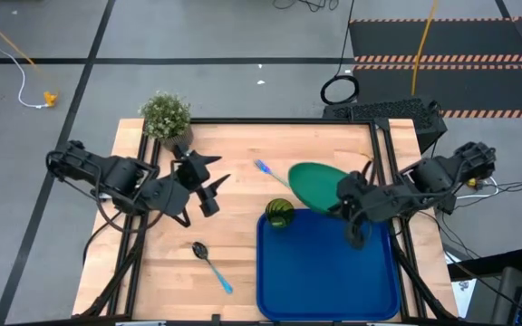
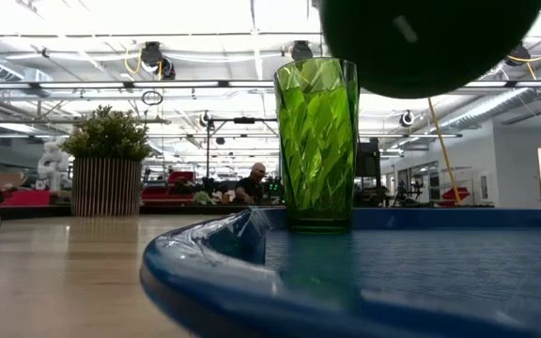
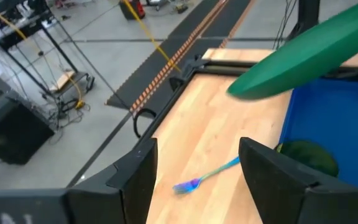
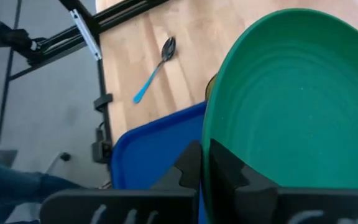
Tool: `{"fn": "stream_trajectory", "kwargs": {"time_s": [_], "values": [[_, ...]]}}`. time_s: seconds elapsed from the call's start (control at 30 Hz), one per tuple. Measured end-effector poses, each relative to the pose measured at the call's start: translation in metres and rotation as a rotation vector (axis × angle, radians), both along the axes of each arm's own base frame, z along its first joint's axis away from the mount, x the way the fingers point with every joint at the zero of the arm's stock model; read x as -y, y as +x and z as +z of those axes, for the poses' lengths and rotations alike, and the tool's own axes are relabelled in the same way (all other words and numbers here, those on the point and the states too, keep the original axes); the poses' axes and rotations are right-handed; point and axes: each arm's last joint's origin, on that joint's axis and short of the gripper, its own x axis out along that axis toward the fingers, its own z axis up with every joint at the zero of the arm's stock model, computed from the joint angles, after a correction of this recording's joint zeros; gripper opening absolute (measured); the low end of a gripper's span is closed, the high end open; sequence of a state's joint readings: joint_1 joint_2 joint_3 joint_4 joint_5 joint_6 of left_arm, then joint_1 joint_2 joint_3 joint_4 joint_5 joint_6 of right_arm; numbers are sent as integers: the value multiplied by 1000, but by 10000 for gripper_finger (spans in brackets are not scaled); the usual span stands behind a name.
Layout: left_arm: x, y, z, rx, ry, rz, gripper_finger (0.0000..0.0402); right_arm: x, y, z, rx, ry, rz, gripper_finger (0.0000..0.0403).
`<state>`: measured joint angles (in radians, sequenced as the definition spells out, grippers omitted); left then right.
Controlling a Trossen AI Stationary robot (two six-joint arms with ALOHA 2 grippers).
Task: Pick and place plate/cup/fork/spoon on tray
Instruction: Put the green plate on the blue tray to the bottom left of the green cup
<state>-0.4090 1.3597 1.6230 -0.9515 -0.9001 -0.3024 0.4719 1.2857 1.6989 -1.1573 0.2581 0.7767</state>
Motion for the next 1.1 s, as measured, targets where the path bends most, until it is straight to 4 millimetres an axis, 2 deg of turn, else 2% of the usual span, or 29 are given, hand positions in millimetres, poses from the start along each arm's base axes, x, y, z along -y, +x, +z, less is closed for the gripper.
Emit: {"fn": "stream_trajectory", "kwargs": {"time_s": [0.23, 0.57, 0.83, 1.1], "values": [[-2, -6, -7, -49, -49, 33, 223, -23, -13, -4, -55, 64, 28, 0], [0, -6, -9, 51, -298, 98, 223, -50, -39, -9, -165, 149, 62, 0], [3, -6, -11, 30, -445, 51, 223, -80, -40, -21, -206, 139, 115, 0], [14, -3, -15, 28, -530, 45, 223, -112, -30, -43, -265, 67, 159, 0]]}}
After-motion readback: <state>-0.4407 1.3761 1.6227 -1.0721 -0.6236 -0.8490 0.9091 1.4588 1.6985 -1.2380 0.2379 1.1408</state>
